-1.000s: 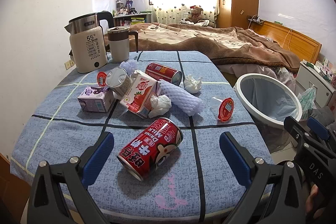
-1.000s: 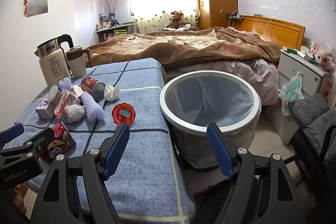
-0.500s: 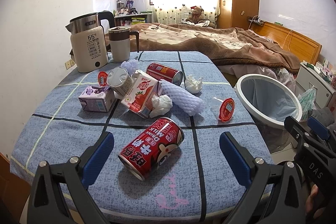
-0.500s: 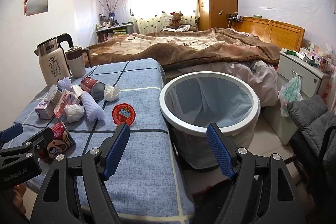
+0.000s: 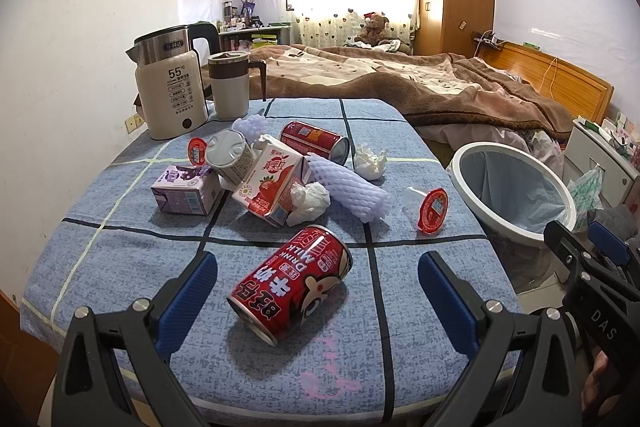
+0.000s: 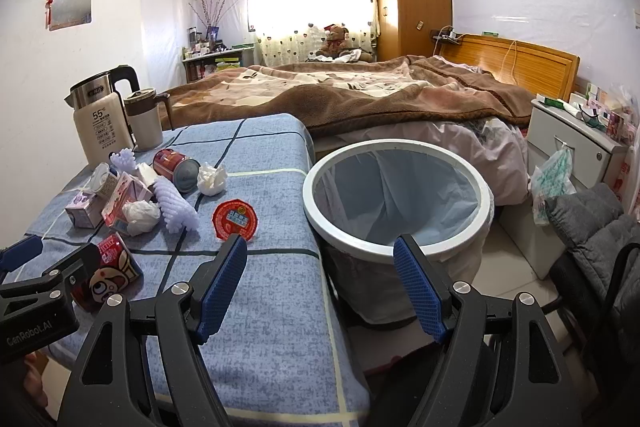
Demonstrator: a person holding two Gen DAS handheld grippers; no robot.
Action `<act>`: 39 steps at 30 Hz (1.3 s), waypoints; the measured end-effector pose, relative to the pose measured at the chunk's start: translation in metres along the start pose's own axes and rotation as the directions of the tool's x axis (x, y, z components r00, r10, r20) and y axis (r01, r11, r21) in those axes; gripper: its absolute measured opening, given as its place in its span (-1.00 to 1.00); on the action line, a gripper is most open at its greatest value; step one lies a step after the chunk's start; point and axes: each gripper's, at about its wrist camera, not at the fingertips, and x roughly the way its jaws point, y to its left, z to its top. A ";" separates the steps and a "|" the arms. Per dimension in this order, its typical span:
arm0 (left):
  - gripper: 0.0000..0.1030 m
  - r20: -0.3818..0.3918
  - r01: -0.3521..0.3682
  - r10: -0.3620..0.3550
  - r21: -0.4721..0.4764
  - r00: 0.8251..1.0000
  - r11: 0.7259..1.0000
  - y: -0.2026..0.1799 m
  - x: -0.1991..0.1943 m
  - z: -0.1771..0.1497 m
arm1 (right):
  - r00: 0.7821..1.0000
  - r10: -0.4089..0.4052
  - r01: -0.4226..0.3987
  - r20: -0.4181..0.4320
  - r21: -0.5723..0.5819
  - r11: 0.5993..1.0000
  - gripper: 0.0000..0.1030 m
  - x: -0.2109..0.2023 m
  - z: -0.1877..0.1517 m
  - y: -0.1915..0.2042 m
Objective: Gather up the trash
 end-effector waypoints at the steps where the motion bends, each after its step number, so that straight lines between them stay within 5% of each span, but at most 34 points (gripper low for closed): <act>1: 0.98 0.000 0.000 0.000 0.001 1.000 1.000 0.000 0.001 0.000 | 1.000 0.001 -0.001 0.000 0.000 1.000 0.48 0.000 0.000 0.000; 39: 0.98 -0.011 0.018 -0.018 -0.004 1.000 1.000 0.007 0.004 -0.001 | 1.000 0.002 -0.002 -0.003 0.001 1.000 0.48 0.001 0.000 0.000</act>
